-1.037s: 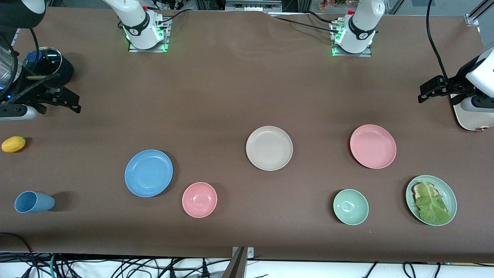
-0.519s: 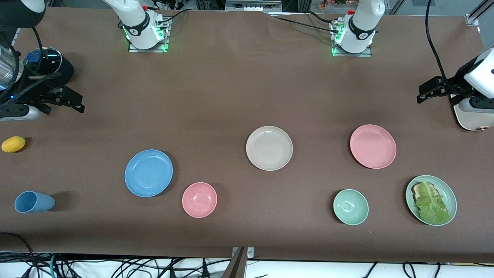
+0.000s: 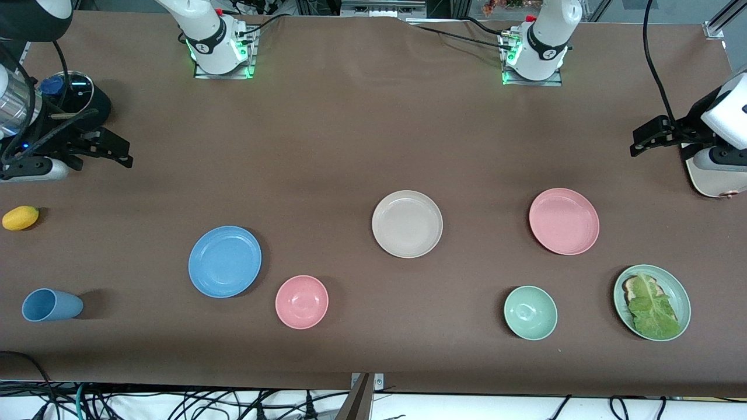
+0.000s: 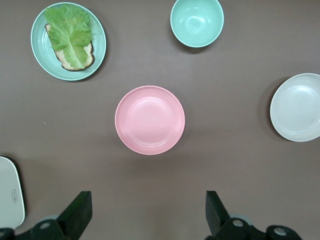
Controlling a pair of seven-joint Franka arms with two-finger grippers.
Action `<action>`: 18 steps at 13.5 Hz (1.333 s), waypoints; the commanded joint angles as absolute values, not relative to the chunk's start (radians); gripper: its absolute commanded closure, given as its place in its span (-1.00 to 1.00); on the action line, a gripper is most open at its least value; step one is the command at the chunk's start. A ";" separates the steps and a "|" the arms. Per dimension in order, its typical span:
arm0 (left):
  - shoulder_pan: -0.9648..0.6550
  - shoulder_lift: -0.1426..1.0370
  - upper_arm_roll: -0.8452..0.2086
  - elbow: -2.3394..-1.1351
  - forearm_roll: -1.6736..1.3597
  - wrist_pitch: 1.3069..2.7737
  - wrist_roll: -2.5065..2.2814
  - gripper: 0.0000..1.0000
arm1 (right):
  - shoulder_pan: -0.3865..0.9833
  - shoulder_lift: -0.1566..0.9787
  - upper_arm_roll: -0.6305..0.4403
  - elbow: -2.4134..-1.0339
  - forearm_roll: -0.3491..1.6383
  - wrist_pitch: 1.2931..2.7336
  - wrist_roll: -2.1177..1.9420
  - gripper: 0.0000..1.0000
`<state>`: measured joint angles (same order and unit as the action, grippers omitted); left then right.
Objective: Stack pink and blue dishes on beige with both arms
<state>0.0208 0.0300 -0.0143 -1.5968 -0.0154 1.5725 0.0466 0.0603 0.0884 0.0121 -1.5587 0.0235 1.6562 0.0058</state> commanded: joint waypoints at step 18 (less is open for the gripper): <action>0.012 0.119 -0.006 -1.566 0.034 1.568 0.051 -1.00 | 0.060 0.067 0.020 -1.578 0.037 1.683 0.006 -1.00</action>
<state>0.0174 0.0756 -0.0074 -1.5968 0.0030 1.5725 0.0474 0.0613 0.0870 0.0188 -1.5587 0.0235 1.6720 0.0058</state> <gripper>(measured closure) 0.000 0.000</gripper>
